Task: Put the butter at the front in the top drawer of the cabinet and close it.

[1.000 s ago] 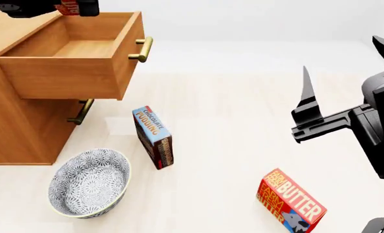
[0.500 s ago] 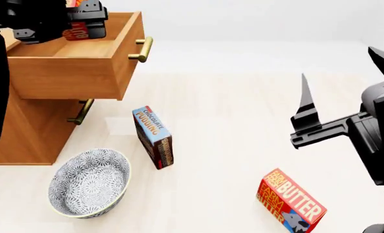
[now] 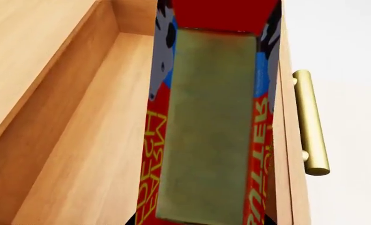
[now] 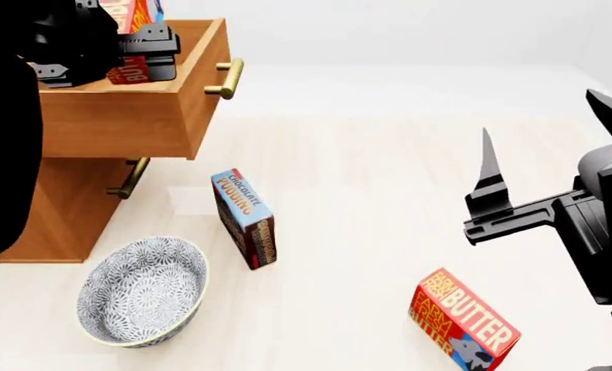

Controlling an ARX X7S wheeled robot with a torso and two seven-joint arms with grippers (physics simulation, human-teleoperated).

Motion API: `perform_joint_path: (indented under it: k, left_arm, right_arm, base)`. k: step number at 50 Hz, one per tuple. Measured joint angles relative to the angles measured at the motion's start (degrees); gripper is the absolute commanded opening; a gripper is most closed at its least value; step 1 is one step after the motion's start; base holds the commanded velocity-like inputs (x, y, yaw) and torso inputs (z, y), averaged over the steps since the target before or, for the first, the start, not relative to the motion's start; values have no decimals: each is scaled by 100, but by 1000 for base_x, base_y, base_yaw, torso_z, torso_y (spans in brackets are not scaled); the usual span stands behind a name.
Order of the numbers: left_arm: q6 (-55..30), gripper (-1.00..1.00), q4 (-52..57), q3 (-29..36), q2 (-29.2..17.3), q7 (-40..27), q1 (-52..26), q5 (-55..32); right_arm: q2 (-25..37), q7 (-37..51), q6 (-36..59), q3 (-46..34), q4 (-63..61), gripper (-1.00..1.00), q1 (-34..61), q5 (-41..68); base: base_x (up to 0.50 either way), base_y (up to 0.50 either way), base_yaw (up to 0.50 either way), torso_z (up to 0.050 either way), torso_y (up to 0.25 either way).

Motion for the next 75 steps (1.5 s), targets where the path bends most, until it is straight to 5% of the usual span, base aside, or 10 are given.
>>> perform_joint_path:
  k: [34,35,75]
  left_arm:
    - [51,-100,0,10,57,79,160,63]
    - [54,100,0,11,58,87,162,63]
    - [588,100,1,460,209,782,-278,84]
  right_arm:
    - [-125,14,-193,309,-38,100,-223,134]
    - [-126,10,-194,313,-41,100,-225,133]
    - [-232,-334,-147,367,-155,100,-139,-152]
  base:
    - [0,0,0,1,1]
    - [0,0,0,0,10]
    - [0,0,0,0,0]
